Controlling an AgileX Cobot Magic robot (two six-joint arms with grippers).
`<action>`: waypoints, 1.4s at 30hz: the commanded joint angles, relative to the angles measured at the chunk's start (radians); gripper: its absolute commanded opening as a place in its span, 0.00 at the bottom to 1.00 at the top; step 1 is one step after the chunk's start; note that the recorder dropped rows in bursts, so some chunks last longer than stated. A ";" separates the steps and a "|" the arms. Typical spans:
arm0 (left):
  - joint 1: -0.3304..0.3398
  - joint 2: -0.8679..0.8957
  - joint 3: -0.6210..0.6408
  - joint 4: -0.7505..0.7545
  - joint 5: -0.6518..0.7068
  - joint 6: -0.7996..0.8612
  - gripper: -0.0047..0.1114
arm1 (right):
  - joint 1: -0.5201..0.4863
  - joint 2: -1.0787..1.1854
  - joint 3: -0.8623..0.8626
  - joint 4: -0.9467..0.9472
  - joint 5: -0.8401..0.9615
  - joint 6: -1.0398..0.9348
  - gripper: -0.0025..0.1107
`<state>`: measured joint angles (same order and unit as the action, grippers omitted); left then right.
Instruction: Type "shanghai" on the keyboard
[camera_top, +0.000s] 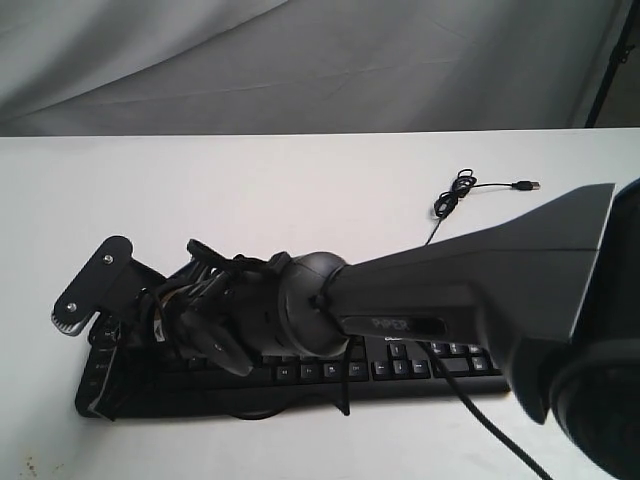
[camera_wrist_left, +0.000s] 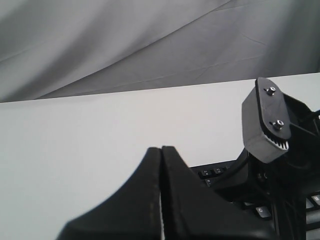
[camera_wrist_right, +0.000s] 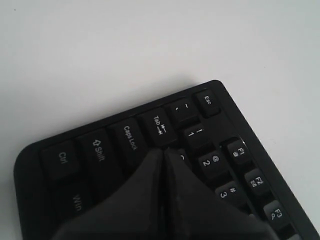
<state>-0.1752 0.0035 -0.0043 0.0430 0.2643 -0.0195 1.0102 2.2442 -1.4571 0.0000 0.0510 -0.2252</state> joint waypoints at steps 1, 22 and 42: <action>-0.004 -0.003 0.004 0.001 -0.003 -0.003 0.04 | -0.005 -0.004 -0.005 -0.013 -0.012 -0.009 0.02; -0.004 -0.003 0.004 0.001 -0.003 -0.003 0.04 | -0.005 -0.086 0.020 -0.047 0.049 -0.013 0.02; -0.004 -0.003 0.004 0.001 -0.003 -0.003 0.04 | -0.093 -0.282 0.460 0.010 -0.155 0.001 0.02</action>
<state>-0.1752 0.0035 -0.0043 0.0430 0.2643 -0.0195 0.9191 1.9476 -1.0044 0.0000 -0.0732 -0.2293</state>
